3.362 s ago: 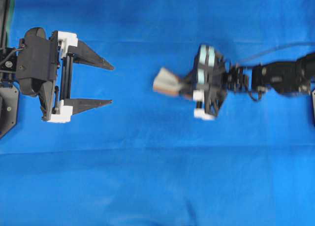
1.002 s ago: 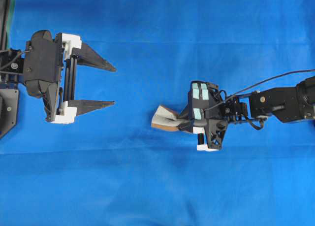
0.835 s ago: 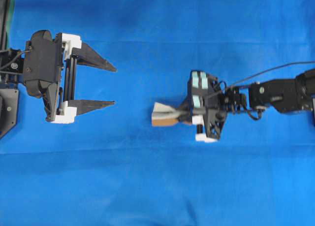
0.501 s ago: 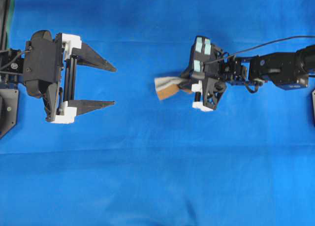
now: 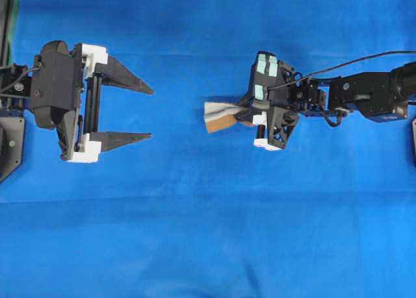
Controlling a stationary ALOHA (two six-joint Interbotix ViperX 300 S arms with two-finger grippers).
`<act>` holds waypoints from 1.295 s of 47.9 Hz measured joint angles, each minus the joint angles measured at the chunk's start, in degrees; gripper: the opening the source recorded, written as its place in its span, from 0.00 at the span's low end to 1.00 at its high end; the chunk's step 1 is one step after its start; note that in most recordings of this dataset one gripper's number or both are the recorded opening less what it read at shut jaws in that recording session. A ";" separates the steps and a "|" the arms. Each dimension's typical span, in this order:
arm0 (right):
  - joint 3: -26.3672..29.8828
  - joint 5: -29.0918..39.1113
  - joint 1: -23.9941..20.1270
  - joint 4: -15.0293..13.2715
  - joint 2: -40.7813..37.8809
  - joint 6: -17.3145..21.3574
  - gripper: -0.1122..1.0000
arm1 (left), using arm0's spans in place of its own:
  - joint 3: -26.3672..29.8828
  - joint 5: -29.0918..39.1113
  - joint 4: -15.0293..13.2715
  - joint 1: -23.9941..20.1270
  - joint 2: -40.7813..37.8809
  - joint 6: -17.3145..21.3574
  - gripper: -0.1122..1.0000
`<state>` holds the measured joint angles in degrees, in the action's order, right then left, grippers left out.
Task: Hand over the sponge with the left arm and wipe it with the right arm.
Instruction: 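Move the held sponge back and forth with the right gripper, then lower the sponge to the table and open the right gripper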
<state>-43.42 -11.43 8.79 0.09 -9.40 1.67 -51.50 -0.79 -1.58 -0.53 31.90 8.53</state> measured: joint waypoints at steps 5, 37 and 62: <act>0.00 0.00 -0.18 0.09 0.09 0.00 0.33 | 0.00 0.00 0.00 0.00 0.00 0.00 0.91; 0.88 1.85 -1.93 0.79 0.00 0.09 0.77 | 0.00 -0.35 0.00 -0.09 0.00 0.00 0.91; 2.11 12.13 -2.90 0.62 18.28 -0.44 0.77 | 0.00 -0.53 0.00 -0.09 0.09 0.18 0.91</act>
<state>-41.31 0.70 5.89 0.70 8.88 1.23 -51.50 -1.32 -1.58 -0.62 31.99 8.70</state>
